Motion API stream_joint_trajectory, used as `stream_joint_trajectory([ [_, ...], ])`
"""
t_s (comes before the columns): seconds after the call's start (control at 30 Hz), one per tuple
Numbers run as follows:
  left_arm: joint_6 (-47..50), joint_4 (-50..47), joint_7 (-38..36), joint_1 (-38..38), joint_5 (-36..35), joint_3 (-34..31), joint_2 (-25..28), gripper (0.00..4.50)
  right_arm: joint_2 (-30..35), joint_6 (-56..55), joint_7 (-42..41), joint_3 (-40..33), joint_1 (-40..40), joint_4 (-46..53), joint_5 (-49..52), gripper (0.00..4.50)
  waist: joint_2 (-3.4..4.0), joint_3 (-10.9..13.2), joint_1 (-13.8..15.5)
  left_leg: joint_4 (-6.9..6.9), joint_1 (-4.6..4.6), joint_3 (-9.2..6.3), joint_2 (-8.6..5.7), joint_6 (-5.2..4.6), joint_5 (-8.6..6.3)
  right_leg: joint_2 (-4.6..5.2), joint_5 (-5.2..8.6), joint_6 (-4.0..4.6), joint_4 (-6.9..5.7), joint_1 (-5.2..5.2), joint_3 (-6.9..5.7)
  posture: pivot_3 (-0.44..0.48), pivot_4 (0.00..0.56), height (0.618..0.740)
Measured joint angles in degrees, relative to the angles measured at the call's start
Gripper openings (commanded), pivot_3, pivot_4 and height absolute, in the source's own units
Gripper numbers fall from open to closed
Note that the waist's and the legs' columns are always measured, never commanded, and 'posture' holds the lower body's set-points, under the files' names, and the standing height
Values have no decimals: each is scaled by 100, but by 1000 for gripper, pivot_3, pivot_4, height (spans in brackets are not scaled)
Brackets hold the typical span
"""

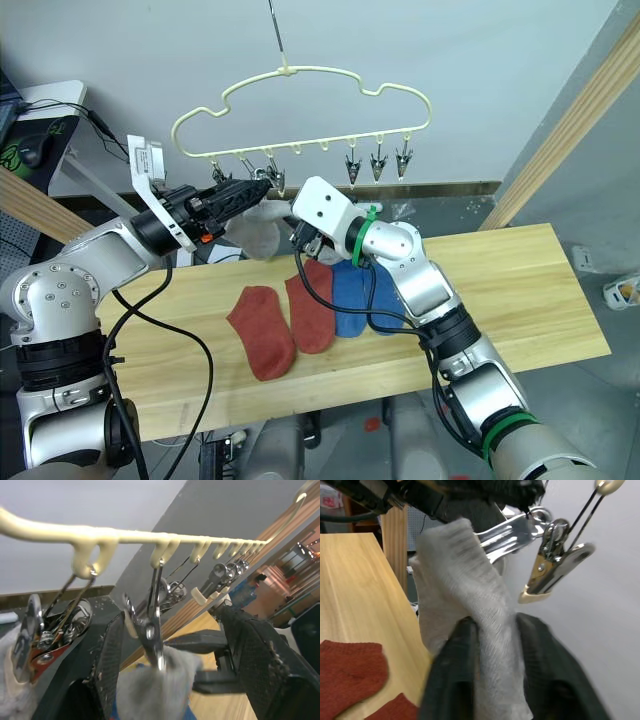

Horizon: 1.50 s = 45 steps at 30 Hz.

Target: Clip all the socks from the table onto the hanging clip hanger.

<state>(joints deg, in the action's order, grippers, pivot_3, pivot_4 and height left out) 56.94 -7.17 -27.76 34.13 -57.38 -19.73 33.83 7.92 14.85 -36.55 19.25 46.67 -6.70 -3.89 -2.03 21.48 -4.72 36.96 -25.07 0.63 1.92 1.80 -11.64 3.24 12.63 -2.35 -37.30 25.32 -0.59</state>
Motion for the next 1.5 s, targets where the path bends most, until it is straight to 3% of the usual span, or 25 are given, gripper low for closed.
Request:
stream_joint_trajectory([
  [0.2, -138, -282, -158, -283, 87, 3, 209, 3253, 185, 240, -162, 0, -172, 448, 73, 4468, 0, 0, 9, -1, 0, 0, 0, 1, 0, 0, 0, 0, -1, 2, 0, -145, 328, 740],
  [0.53, -1028, -1035, -991, -1219, 935, 246, 893, 3253, 973, 1232, -584, -151, -835, 2123, 555, 4468, -6, -9, 26, -2, 0, 0, 0, 5, 1, 3, 0, 0, -1, 2, 0, -134, 299, 740],
  [0.8, -1980, -1678, -1480, -2293, 1736, 275, 1153, 3253, 1920, 2412, -945, -1000, -1436, 3396, 1565, 4468, -14, -59, 74, -5, 0, 4, -1, 7, 2, 5, 0, 0, 5, 2, 0, -114, 252, 740],
  [1.03, -2276, -2053, -1307, -2628, 1973, 392, 807, 3253, 2718, 2871, -1118, -1880, -1878, 3910, 2355, 4468, -28, -219, 160, 2, -1, 14, -3, 7, 2, 4, 0, -1, 12, -5, -1, -124, 225, 740],
  [1.3, -2469, -2200, -729, -2627, 2270, 716, 183, 3253, 3176, 2983, -1042, -2273, -2344, 4166, 2791, 4468, -54, -377, 146, 10, 3, 15, -3, 5, 3, 1, 1, -6, 8, -12, 3, -150, 226, 740],
  [1.4, -2611, -2190, -573, -2570, 2426, 852, -29, 2710, 3227, 3000, -941, -2304, -2387, 4244, 2886, 4500, -54, -417, 143, 11, 6, 14, -2, 5, 4, -2, 1, -6, 6, -13, 5, -162, 230, 740],
  [1.5, -2791, -2156, -526, -2474, 2604, 1021, -188, 1855, 3262, 3050, -841, -2318, -2418, 4305, 2997, 4500, -55, -436, 141, 13, 7, 13, -2, 4, 4, -4, 0, -4, 4, -15, 5, -169, 232, 740],
])
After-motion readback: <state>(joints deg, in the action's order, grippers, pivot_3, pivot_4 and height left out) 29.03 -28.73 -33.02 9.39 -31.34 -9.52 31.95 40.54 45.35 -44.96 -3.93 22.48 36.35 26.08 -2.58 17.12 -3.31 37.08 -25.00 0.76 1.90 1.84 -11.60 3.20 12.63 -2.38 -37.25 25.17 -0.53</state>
